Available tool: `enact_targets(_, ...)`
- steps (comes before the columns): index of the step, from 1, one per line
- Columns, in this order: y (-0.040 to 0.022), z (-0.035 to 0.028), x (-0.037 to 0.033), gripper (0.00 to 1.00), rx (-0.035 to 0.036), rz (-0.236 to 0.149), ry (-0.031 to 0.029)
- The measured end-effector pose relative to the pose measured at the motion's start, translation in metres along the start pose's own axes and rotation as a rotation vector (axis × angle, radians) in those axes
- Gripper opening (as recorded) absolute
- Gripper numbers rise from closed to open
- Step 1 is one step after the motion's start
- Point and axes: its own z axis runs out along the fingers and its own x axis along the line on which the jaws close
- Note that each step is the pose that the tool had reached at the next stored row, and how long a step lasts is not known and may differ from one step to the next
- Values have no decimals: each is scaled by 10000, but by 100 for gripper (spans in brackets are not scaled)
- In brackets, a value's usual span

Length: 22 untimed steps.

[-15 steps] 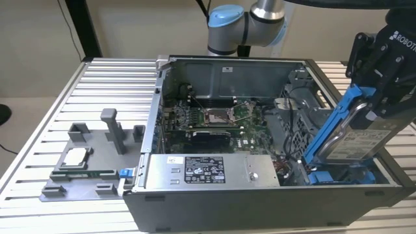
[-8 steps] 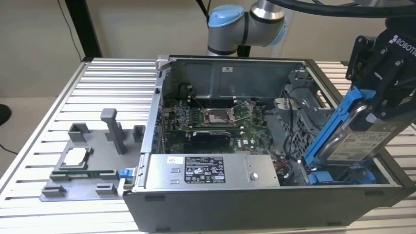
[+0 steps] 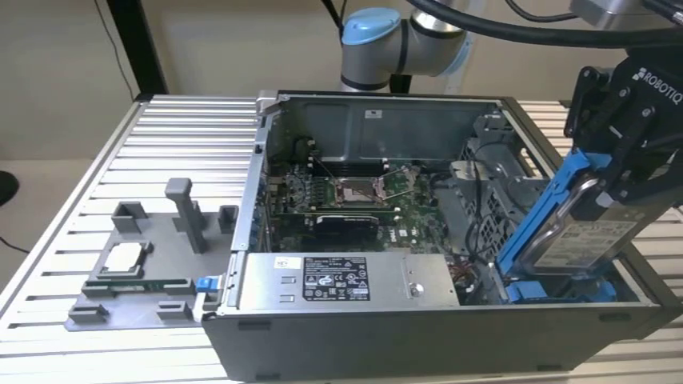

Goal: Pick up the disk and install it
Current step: 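Insert the disk into the insertion slot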

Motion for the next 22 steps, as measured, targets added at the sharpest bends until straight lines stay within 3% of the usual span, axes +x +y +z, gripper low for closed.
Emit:
enact_targets(15,-7,187,1,0,0,1,0)
enact_targets(22,-7,196,2,0,0,1,4)
